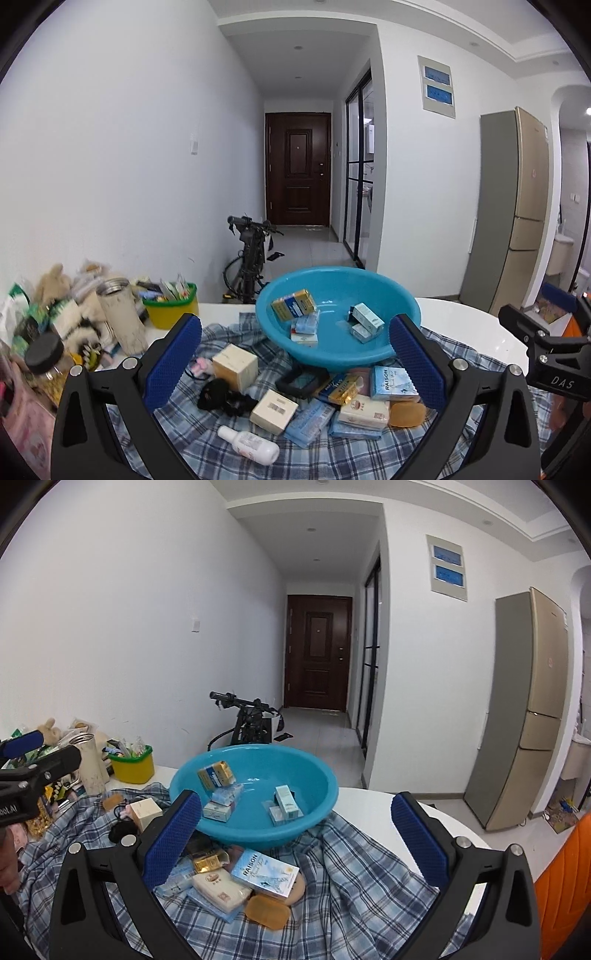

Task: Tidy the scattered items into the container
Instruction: 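Move both tools toward the items in front of the basin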

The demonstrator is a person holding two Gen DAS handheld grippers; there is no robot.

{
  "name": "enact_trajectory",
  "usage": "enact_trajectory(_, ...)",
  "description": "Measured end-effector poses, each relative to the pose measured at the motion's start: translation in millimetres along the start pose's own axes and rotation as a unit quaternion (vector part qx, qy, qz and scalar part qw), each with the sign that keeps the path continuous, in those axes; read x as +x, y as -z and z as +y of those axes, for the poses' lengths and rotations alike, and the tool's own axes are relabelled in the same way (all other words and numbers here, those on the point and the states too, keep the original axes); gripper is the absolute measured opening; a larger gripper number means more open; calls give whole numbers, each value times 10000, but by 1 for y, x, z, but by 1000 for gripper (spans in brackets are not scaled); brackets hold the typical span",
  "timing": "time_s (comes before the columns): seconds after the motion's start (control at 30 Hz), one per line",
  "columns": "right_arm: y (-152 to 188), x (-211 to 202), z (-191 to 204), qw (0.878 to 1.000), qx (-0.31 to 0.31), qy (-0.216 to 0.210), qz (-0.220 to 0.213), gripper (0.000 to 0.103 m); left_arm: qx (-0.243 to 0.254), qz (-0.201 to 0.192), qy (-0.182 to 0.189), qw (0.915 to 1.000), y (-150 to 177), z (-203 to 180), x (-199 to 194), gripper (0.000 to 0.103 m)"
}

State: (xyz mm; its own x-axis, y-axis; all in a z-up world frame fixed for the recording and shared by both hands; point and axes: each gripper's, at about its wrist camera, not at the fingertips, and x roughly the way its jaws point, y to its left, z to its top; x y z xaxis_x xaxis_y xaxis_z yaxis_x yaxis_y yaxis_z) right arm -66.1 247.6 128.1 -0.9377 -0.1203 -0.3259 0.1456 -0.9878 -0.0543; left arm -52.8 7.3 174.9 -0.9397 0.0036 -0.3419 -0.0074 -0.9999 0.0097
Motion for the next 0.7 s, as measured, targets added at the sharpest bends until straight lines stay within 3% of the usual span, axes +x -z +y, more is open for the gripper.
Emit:
enact_trajectory(0.33,-15,5,-4,9997,-2,121,194,102,40,174,59,9998,-14,1,2,103)
enact_trajectory(0.5,-14,13,-9,9988,113,78,478,102,34,390,271,9989,-10,-1,10,103)
enact_trajectory(0.7,-6,24,-6,9973,56,37,728,102,126,584,220,9980,-3,-4,19,103)
